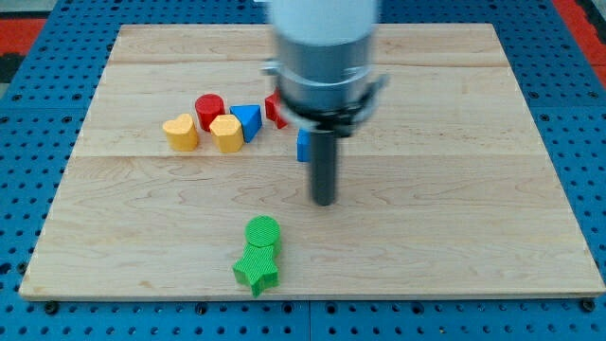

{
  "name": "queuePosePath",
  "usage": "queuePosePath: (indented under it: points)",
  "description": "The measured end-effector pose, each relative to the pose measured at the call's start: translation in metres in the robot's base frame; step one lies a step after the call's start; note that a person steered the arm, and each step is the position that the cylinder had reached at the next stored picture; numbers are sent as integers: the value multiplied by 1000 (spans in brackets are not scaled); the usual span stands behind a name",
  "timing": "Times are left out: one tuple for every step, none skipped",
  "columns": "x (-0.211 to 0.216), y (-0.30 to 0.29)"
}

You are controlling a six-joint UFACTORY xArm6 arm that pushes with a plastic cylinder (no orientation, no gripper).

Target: Push the red star into the yellow hexagon

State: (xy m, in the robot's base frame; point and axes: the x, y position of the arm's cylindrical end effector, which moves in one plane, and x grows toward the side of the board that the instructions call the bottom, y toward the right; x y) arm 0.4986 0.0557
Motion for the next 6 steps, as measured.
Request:
queuePosePath:
  points:
    - [-56, 63]
    - [-95, 5]
    - [-108, -41]
    - [-156, -63]
    - [-155, -114]
    - [-142, -145]
